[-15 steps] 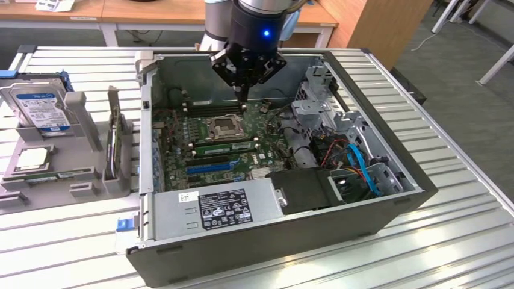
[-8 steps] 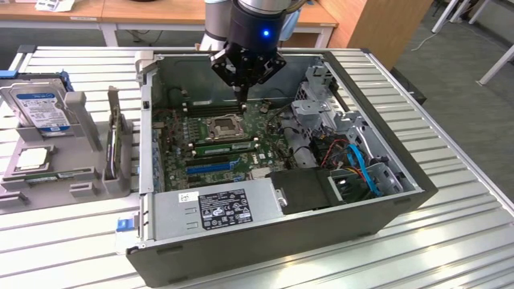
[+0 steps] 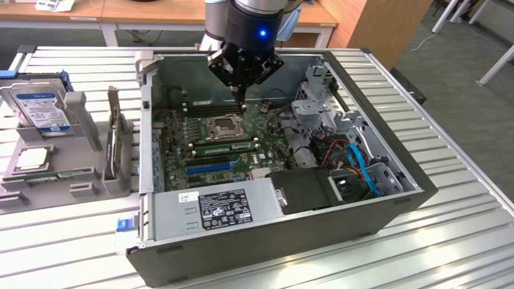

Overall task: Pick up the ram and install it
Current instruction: 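Press down the ram until it locks into place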

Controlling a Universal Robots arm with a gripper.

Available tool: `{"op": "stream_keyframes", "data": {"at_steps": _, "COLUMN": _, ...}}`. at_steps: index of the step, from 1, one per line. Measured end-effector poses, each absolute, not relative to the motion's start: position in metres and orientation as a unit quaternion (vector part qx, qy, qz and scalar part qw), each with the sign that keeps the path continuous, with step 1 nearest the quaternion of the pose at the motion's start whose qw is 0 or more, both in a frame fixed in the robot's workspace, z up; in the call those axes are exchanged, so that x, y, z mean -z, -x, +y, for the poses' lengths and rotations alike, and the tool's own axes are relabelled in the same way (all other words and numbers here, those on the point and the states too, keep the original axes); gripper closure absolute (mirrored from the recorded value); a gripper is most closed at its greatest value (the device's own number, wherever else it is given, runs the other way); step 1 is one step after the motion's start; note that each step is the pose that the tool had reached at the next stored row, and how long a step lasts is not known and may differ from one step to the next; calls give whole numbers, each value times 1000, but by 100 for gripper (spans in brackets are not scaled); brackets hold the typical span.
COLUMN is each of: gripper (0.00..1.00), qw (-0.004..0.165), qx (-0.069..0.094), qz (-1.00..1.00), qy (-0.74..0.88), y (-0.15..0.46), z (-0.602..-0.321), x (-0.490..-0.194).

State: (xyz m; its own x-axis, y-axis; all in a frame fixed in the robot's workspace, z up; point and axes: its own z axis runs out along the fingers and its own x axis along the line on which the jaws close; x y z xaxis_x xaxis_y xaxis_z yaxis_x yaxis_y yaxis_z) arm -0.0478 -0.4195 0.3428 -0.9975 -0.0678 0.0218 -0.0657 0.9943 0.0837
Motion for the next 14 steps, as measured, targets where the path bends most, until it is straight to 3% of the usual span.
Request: {"op": "stream_keyframes", "data": {"at_steps": 14, "gripper": 90, "qw": 12, "qx": 42, "qz": -999, "qy": -33, "y": 50, "z": -420, "x": -343}}
